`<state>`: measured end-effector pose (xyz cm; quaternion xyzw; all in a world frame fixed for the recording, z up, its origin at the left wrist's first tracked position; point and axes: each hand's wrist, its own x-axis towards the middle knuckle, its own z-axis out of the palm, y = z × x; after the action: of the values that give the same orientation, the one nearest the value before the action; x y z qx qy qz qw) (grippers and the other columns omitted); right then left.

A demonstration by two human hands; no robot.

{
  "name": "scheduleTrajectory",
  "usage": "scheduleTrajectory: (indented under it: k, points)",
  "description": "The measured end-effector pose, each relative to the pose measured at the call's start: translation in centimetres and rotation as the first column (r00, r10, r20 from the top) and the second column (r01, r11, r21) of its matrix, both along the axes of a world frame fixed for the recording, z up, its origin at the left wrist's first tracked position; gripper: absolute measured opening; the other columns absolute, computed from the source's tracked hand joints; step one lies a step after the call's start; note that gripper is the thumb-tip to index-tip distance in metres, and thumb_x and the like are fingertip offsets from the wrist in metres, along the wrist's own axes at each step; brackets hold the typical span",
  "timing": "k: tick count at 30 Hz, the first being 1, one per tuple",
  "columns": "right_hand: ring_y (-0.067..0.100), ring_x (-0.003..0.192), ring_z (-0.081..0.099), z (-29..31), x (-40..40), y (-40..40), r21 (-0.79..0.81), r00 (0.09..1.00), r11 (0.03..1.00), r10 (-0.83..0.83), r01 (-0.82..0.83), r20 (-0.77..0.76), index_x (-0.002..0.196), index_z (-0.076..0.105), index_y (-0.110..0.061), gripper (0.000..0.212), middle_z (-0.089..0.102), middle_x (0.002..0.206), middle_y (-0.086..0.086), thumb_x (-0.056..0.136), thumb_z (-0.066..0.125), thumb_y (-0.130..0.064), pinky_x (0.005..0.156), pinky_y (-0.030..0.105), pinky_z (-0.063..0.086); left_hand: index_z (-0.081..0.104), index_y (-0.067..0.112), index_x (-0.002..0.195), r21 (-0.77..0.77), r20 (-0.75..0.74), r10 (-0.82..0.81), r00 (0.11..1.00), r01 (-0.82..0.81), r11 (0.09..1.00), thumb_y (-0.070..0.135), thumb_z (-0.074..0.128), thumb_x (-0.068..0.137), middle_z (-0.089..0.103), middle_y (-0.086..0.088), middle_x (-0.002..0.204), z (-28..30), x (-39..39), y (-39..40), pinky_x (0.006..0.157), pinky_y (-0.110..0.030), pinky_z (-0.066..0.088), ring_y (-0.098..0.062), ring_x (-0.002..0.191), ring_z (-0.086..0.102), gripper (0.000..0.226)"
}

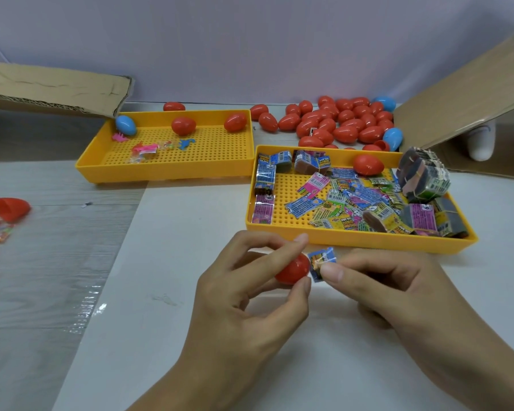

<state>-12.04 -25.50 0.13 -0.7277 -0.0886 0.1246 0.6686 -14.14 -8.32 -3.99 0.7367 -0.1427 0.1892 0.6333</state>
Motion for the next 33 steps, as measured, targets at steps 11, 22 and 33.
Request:
scheduleTrajectory:
  k: [11, 22, 33]
  points:
    - [0.008, 0.046, 0.016, -0.02, 0.49, -0.82, 0.223, 0.891, 0.972, 0.169, -0.079, -0.422, 0.062, 0.053, -0.011, 0.039, 0.02, 0.058, -0.005, 0.064, 0.079, -0.041, 0.038, 0.017, 0.015, 0.07, 0.019, 0.117, -0.143, -0.13, -0.19, 0.973, 0.171, 0.975, 0.011, 0.066, 0.079, 0.059, -0.003, 0.121, 0.17, 0.27, 0.4, 0.086, -0.025, 0.054, -0.032, 0.113, 0.062, 0.04]
    - [0.008, 0.046, 0.016, -0.04, 0.55, -0.79, 0.184, 0.895, 0.976, 0.181, -0.114, -0.407, 0.068, 0.065, -0.015, 0.032, 0.02, 0.057, -0.005, 0.064, 0.078, -0.044, 0.037, 0.016, 0.019, 0.072, 0.013, 0.104, -0.226, -0.178, -0.274, 0.945, 0.232, 0.946, 0.011, 0.071, 0.079, 0.066, -0.01, 0.109, 0.54, 0.16, 0.3, 0.083, -0.027, 0.054, -0.023, 0.101, 0.066, 0.025]
    - [0.007, 0.045, 0.021, 0.19, 0.37, -0.72, 0.127, 0.881, 0.976, 0.213, -0.175, -0.423, 0.062, 0.066, -0.015, 0.033, 0.028, 0.053, -0.006, 0.061, 0.077, -0.046, 0.039, 0.016, 0.019, 0.072, 0.017, 0.091, -0.179, -0.159, -0.184, 0.97, 0.155, 0.972, 0.01, 0.069, 0.072, 0.068, -0.002, 0.096, 0.29, 0.12, -0.07, 0.074, -0.023, 0.055, -0.02, 0.089, 0.068, 0.021]
